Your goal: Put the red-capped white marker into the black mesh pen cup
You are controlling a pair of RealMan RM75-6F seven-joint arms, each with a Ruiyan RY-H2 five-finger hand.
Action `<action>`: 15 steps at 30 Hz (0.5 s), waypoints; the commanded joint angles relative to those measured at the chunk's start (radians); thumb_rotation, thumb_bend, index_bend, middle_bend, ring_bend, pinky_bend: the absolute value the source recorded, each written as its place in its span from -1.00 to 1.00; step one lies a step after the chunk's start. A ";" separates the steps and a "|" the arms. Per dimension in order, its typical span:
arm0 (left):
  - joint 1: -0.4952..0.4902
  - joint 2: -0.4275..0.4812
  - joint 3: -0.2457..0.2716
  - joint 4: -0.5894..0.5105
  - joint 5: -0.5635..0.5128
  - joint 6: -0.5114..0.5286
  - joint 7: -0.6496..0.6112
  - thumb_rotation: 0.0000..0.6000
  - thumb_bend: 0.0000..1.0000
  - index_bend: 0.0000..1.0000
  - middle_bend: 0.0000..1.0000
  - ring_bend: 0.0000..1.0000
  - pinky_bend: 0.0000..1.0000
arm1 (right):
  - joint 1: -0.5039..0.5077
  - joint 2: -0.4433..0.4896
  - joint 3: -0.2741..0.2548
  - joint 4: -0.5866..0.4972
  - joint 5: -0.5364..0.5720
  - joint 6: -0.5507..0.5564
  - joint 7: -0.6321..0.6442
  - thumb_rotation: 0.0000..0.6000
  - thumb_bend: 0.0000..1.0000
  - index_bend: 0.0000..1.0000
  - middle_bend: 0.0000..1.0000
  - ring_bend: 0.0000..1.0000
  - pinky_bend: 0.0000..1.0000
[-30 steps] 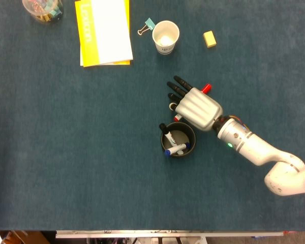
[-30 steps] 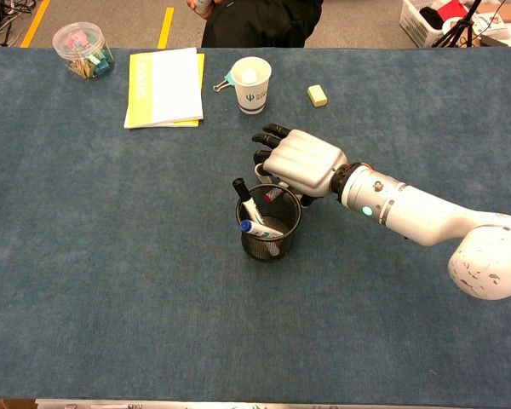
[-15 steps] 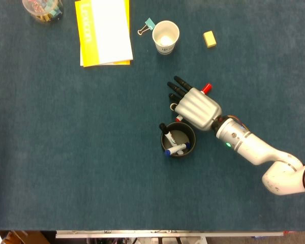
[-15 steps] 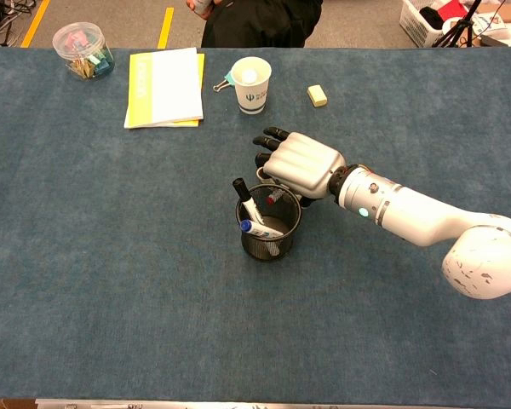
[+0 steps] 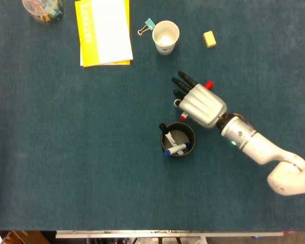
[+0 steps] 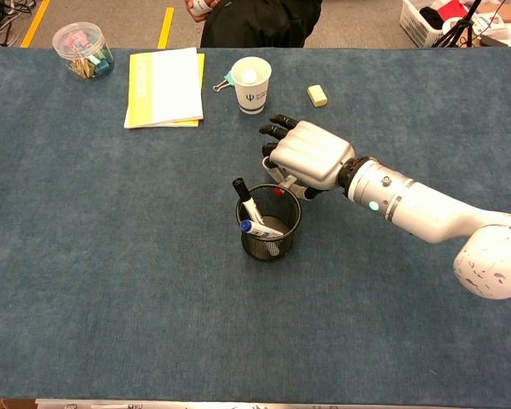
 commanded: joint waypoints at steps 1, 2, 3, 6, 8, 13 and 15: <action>-0.001 0.000 0.000 -0.001 0.001 -0.001 0.002 1.00 -0.70 -0.64 -0.65 -0.65 -0.70 | -0.024 0.057 0.020 -0.087 -0.005 0.067 0.064 1.00 -0.36 0.25 -0.29 -0.83 -1.00; -0.001 0.000 0.000 -0.003 0.002 -0.002 0.004 1.00 -0.70 -0.64 -0.65 -0.65 -0.70 | -0.033 0.085 0.027 -0.131 -0.006 0.091 0.093 1.00 -0.36 0.26 -0.29 -0.83 -1.00; -0.002 0.000 0.000 -0.004 0.003 -0.002 0.006 1.00 -0.70 -0.64 -0.65 -0.65 -0.70 | -0.039 0.106 0.032 -0.166 -0.008 0.107 0.116 1.00 -0.36 0.26 -0.28 -0.83 -1.00; -0.004 0.001 0.001 -0.011 0.008 -0.002 0.013 1.00 -0.70 -0.64 -0.65 -0.65 -0.70 | -0.057 0.185 0.046 -0.283 -0.013 0.151 0.186 1.00 -0.36 0.28 -0.27 -0.82 -1.00; -0.004 0.001 0.001 -0.017 0.011 -0.001 0.018 1.00 -0.70 -0.64 -0.65 -0.65 -0.70 | -0.070 0.239 0.050 -0.361 -0.021 0.177 0.233 1.00 -0.36 0.28 -0.26 -0.82 -1.00; -0.007 0.001 0.003 -0.025 0.016 -0.003 0.028 1.00 -0.70 -0.64 -0.65 -0.65 -0.70 | -0.094 0.349 0.037 -0.523 -0.049 0.210 0.369 1.00 -0.36 0.29 -0.25 -0.80 -1.00; -0.008 0.002 0.003 -0.028 0.019 -0.003 0.032 1.00 -0.70 -0.64 -0.65 -0.65 -0.70 | -0.101 0.387 0.020 -0.579 -0.063 0.211 0.445 1.00 -0.36 0.29 -0.24 -0.80 -1.00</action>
